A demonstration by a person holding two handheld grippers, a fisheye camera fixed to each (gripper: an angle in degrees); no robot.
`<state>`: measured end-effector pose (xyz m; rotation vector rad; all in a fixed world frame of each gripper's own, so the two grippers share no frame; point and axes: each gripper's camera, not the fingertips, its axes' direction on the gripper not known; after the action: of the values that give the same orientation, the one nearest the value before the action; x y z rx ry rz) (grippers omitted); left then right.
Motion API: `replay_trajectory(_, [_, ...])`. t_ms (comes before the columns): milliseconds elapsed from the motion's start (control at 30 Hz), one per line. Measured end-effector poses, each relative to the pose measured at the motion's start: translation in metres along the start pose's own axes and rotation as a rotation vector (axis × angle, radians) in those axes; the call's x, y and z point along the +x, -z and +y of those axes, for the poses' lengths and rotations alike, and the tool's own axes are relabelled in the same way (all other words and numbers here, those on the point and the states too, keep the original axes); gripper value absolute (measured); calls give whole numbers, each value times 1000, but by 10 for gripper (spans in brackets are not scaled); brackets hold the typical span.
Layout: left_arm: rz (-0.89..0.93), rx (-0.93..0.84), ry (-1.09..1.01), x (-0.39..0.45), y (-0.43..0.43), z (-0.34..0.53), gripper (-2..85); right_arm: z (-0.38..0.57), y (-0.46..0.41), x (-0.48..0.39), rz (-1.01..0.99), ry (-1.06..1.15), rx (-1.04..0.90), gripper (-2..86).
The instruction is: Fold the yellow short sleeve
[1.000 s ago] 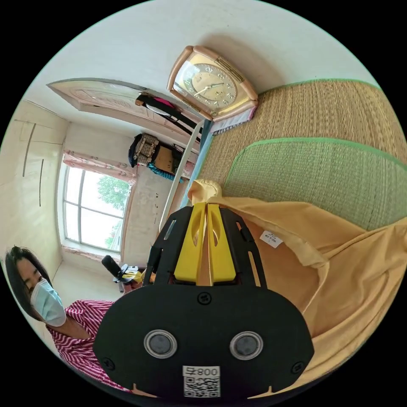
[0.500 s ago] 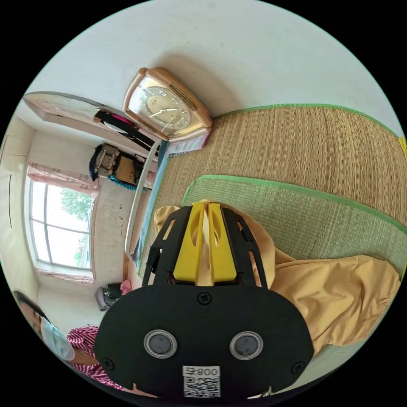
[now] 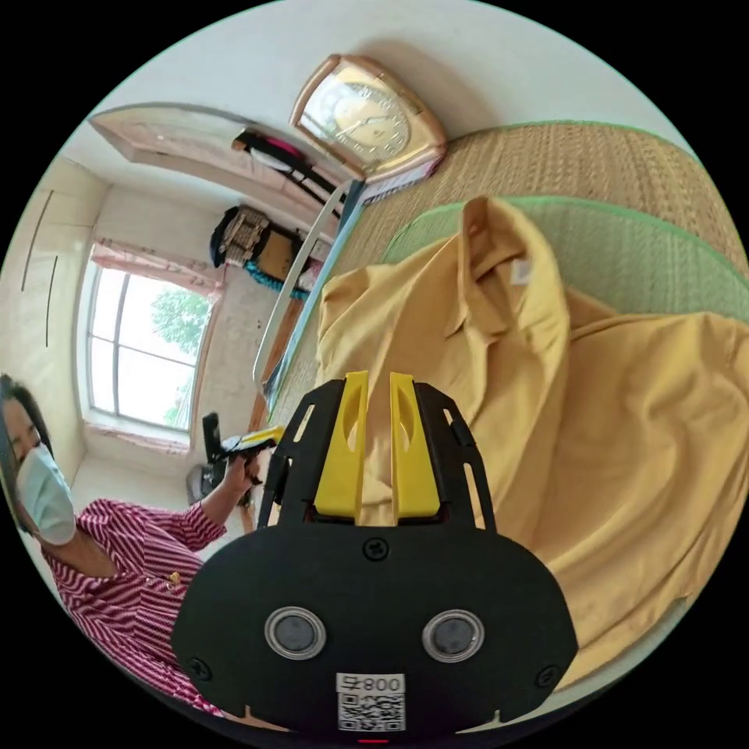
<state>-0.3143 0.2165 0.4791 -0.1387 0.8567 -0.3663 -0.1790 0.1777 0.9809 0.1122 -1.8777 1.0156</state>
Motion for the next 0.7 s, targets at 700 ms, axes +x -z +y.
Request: replay_trajectory(700, [360, -39, -482, 197, 20, 110, 13, 173, -10, -122, -41, 19, -104, 63])
